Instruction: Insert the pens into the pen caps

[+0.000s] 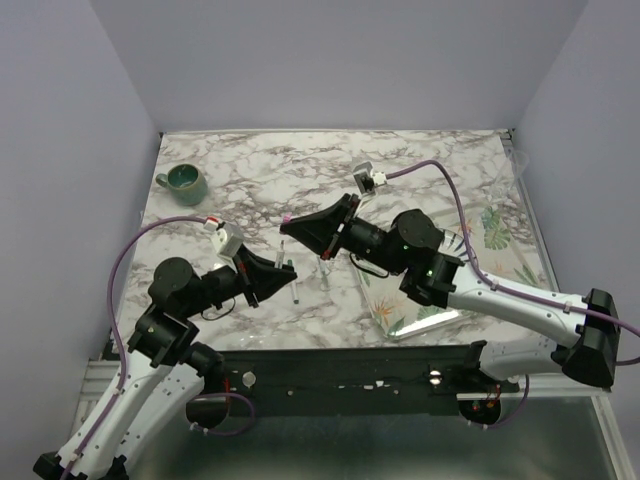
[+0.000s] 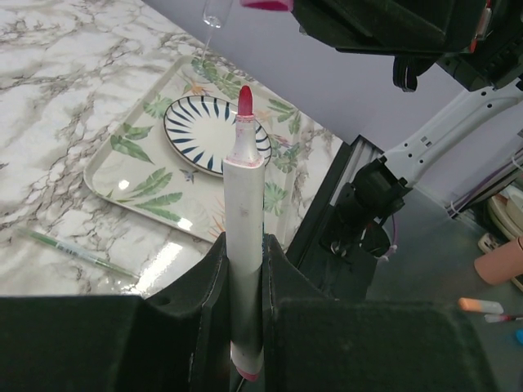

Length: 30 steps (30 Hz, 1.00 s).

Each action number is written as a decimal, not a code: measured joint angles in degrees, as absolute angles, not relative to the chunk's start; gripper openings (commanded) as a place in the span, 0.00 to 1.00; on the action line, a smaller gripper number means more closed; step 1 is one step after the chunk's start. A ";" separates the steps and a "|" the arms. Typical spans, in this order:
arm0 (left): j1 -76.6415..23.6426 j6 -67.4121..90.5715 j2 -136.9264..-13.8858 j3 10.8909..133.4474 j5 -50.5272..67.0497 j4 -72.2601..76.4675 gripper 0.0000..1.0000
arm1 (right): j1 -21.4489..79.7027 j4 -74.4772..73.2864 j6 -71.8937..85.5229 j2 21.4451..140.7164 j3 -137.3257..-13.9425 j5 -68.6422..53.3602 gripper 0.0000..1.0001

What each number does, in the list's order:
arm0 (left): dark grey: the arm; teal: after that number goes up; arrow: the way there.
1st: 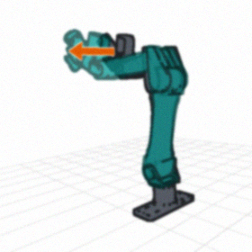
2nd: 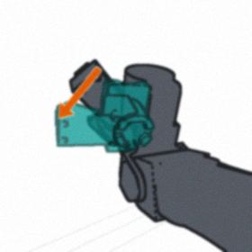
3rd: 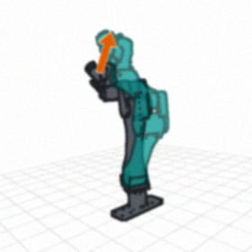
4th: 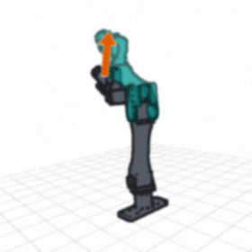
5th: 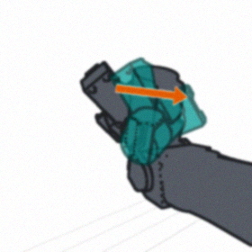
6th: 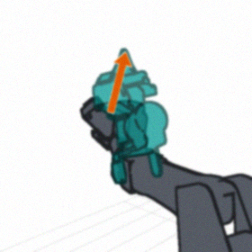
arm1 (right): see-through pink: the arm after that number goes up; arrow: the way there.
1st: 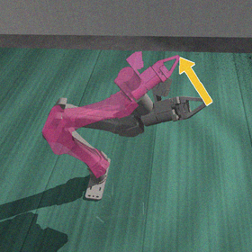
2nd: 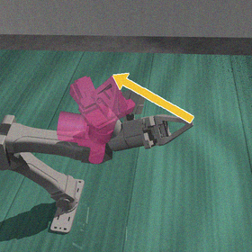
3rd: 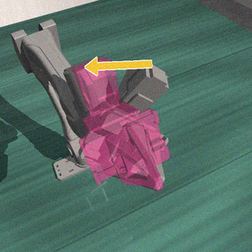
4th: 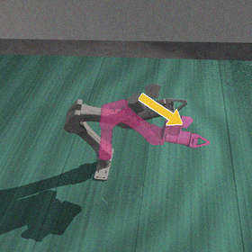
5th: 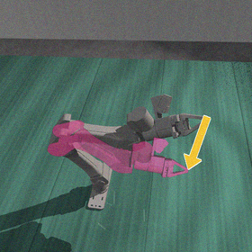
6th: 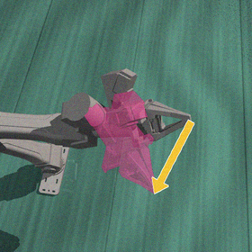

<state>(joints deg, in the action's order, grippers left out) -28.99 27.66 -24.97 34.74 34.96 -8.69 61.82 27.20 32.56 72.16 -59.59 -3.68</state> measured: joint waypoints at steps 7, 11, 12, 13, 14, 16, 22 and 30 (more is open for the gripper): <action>-28.99 27.49 -24.95 34.74 34.46 -9.15 0.00 | 63.24 27.18 32.53 72.47 -58.76 -3.20 0.01; -28.99 27.46 -24.93 34.74 34.11 -9.17 0.00 | 63.77 26.98 32.47 72.47 -58.61 -2.09 0.01; -28.99 27.46 -24.88 34.74 34.06 -9.17 0.00 | 63.79 26.98 32.47 72.47 -58.61 -2.02 0.01; -28.99 27.46 -24.84 34.74 34.04 -9.17 0.00 | 63.81 26.96 32.40 72.47 -58.61 -1.93 0.01; -28.99 27.46 -24.80 34.74 34.04 -9.17 0.00 | 63.81 26.96 32.29 72.47 -58.61 -1.78 0.01; -28.99 27.46 -24.73 34.74 34.02 -9.17 0.00 | 63.81 26.94 31.86 72.47 -58.61 -1.08 0.01; -28.99 27.46 -24.53 34.74 34.00 -9.19 0.00 | 63.81 26.85 30.74 72.47 -58.61 0.43 0.01; -28.99 27.29 -24.25 34.74 33.47 -9.39 0.00 | 64.23 26.72 30.39 72.75 -58.61 0.78 0.01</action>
